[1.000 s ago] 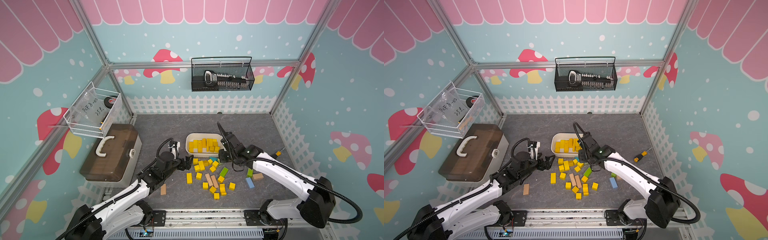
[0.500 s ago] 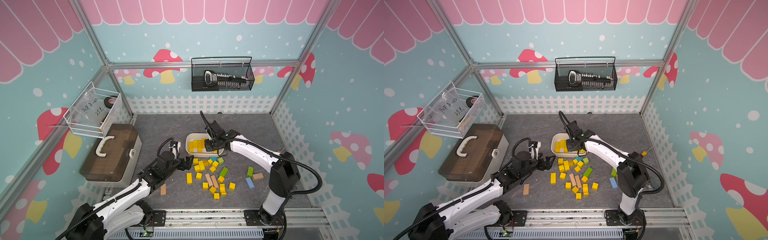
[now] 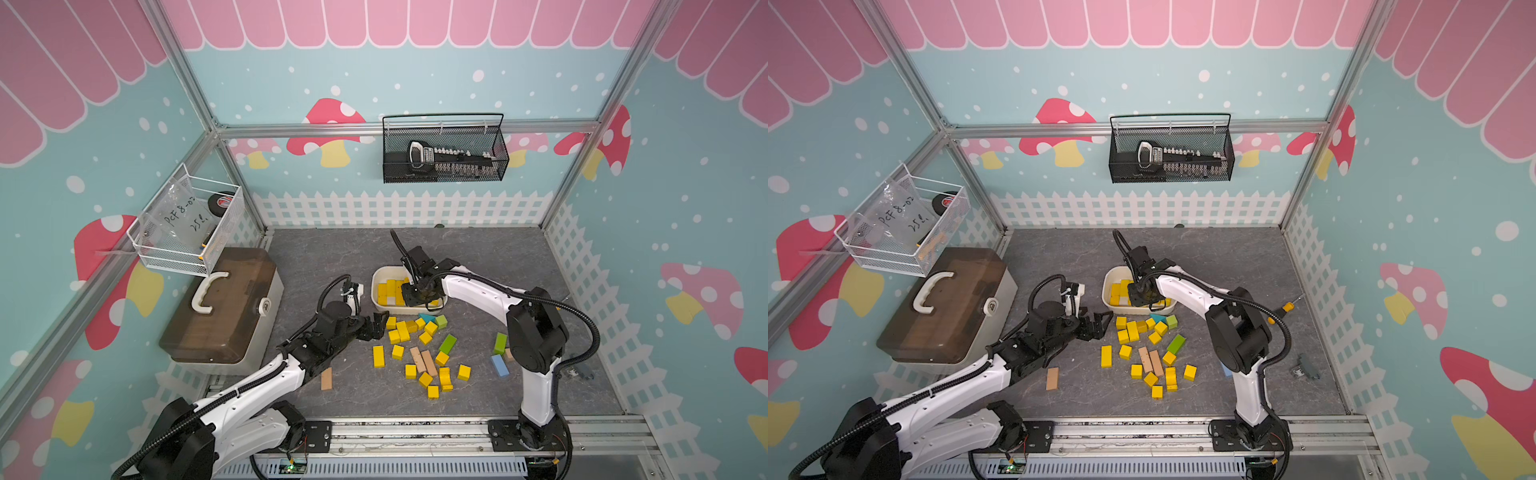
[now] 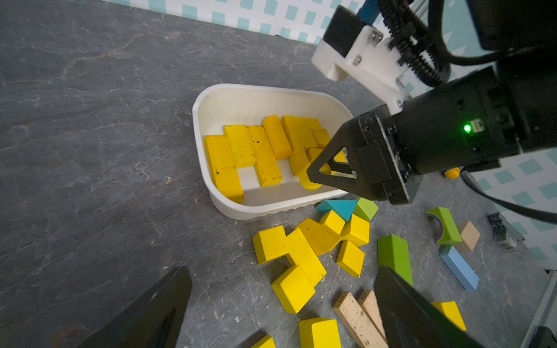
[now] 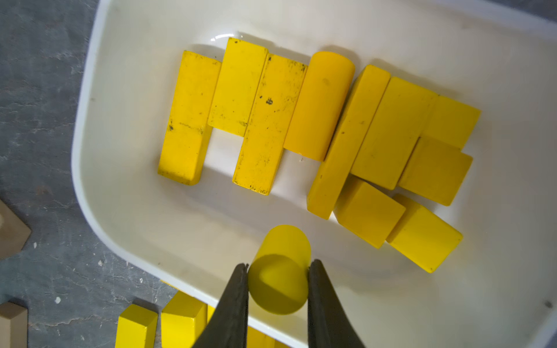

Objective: Pick out the yellow building blocks
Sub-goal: Place the building block in the storage box.

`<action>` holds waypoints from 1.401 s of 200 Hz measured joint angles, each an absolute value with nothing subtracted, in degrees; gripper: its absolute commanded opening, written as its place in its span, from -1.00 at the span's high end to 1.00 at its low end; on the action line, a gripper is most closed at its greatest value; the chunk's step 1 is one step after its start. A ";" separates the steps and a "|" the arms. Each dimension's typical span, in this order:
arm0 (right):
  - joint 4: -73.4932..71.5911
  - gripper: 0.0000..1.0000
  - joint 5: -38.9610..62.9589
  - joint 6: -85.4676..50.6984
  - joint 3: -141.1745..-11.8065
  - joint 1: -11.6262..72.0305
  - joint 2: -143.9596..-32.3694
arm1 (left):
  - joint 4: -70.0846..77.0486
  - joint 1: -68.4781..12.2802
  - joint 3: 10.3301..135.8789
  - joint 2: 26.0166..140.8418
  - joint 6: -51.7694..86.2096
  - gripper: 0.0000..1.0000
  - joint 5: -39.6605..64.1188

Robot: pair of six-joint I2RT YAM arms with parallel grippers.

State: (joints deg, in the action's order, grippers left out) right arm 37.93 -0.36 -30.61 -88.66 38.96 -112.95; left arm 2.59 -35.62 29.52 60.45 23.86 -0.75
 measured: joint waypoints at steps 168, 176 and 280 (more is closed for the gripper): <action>32.62 0.51 -3.05 -29.19 -89.23 36.73 -117.91 | 2.39 -35.35 31.40 63.22 23.83 -0.98 0.14; 32.47 0.51 -3.01 -29.19 -89.12 36.73 -117.89 | 2.39 -35.35 31.46 63.24 23.83 -0.98 0.23; 31.46 0.05 -2.09 -29.67 -82.85 36.73 -110.74 | 2.26 -35.35 31.88 63.33 23.86 -0.98 0.27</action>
